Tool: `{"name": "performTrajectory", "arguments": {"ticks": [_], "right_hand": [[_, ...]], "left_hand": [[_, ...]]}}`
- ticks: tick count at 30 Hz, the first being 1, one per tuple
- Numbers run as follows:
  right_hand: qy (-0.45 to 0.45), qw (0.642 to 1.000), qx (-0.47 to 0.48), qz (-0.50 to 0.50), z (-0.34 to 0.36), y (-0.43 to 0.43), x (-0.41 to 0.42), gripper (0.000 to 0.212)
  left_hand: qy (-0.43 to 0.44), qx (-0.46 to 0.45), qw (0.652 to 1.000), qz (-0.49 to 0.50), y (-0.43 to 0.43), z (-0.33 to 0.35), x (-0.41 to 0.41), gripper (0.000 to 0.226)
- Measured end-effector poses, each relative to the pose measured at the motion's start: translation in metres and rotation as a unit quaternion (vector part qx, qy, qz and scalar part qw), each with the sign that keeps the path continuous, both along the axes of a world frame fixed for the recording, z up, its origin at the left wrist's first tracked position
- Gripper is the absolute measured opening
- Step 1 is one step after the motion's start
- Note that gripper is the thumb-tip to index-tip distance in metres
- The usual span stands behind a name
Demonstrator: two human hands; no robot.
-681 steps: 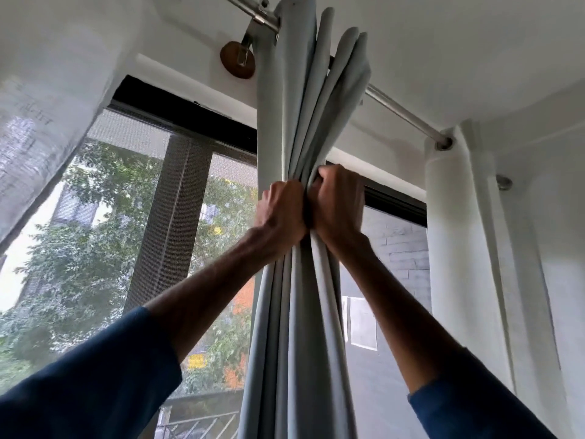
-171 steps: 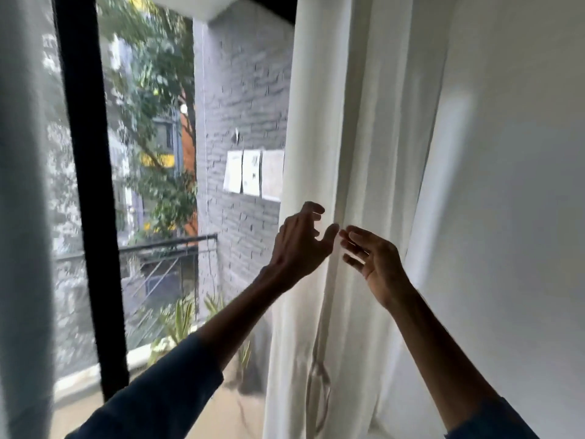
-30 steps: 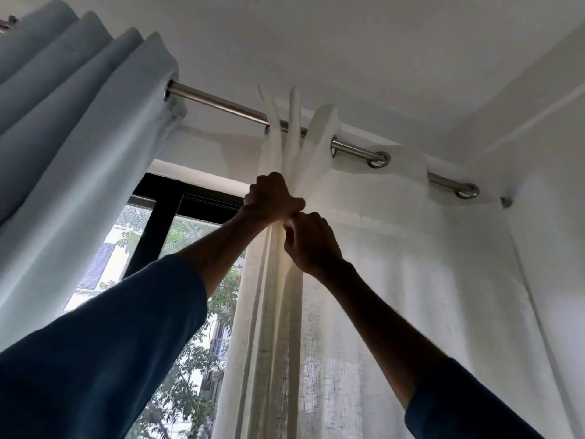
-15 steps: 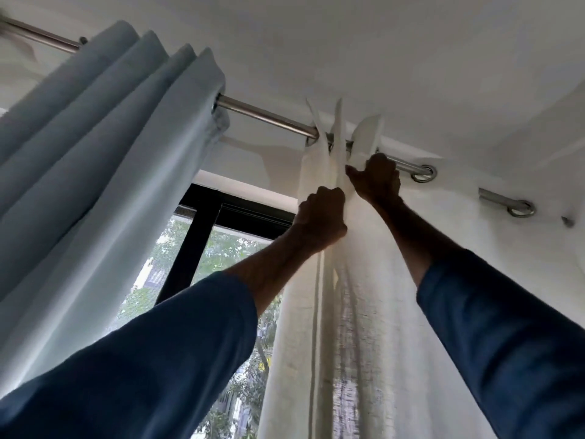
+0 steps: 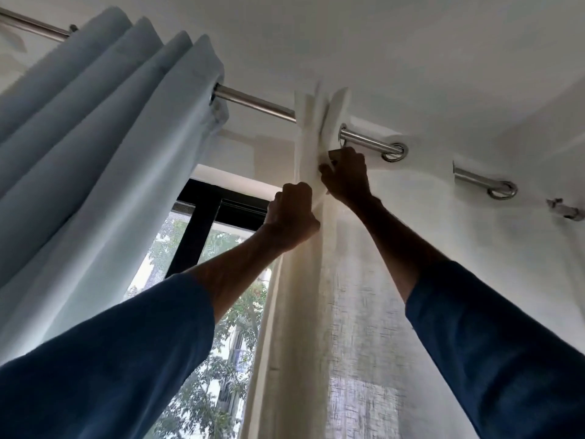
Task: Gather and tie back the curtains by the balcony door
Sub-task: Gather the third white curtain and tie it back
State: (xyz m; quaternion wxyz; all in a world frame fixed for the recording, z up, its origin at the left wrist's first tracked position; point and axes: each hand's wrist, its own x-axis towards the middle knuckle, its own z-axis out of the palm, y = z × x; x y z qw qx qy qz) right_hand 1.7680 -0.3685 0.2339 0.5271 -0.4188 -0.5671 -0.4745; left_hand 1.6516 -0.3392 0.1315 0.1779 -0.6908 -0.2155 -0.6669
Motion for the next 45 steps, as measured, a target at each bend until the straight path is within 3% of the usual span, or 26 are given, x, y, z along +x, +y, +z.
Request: {"name": "performTrajectory", "arguments": {"ticks": [4,6,10,12,15,17,22,28,30,33,35,38,40,41,45], "right_hand": [[0.015,0.996,-0.016,0.090,-0.044,-0.011,0.016,0.048],[0.048,0.991,0.023,0.126,-0.066,-0.023,0.032,0.049],[0.113,0.970,0.201,-0.081,-0.087,-0.042,0.097,0.024],[0.159,0.964,0.189,-0.100,-0.093,-0.058,0.128,0.053],[0.271,0.954,0.096,-0.087,-0.098,-0.076,0.154,0.101],[0.319,0.946,0.035,-0.050,-0.098,-0.080,0.161,0.112],[0.337,0.941,0.013,-0.008,-0.102,-0.074,0.158,0.086],[0.325,0.945,0.032,0.022,-0.098,-0.075,0.158,0.012],[0.308,0.951,0.038,-0.005,-0.098,-0.073,0.148,0.025],[0.307,0.951,0.049,0.001,-0.087,-0.070,0.116,0.017],[0.281,0.957,0.063,0.013,-0.072,-0.065,0.085,0.030],[0.117,0.990,0.031,0.065,-0.064,-0.056,0.005,0.023],[0.024,0.996,0.021,0.089,-0.068,-0.053,-0.044,0.044],[0.020,0.995,0.012,0.099,-0.069,-0.049,-0.058,0.047],[0.067,0.995,-0.008,0.075,-0.075,-0.023,-0.053,0.035]], "left_hand": [[-0.002,0.003,1.000,0.010,-0.003,-0.008,0.004,0.024],[-0.004,-0.004,1.000,0.009,-0.011,-0.009,0.006,0.025],[0.000,-0.003,1.000,0.008,-0.025,-0.013,0.009,0.011],[0.002,0.005,1.000,0.010,-0.031,-0.015,0.013,0.011],[-0.001,0.013,1.000,0.013,-0.036,-0.018,0.016,0.013],[0.000,0.017,1.000,0.015,-0.039,-0.019,0.017,0.013],[0.015,0.022,0.999,0.030,-0.045,-0.021,0.015,0.013],[0.013,0.035,0.999,0.039,-0.046,-0.021,0.006,0.018],[0.013,0.045,0.998,0.037,-0.043,-0.020,0.003,0.024],[0.013,0.060,0.998,0.028,-0.037,-0.017,0.000,0.045],[0.015,0.073,0.997,0.011,-0.036,-0.016,-0.002,0.061],[-0.004,0.111,0.994,-0.018,-0.035,-0.016,-0.005,0.077],[-0.045,0.131,0.990,-0.037,-0.030,-0.016,-0.013,0.070],[-0.065,0.129,0.989,-0.042,-0.026,-0.017,-0.020,0.064],[-0.073,0.149,0.986,-0.011,-0.009,-0.028,-0.046,0.054]]}}
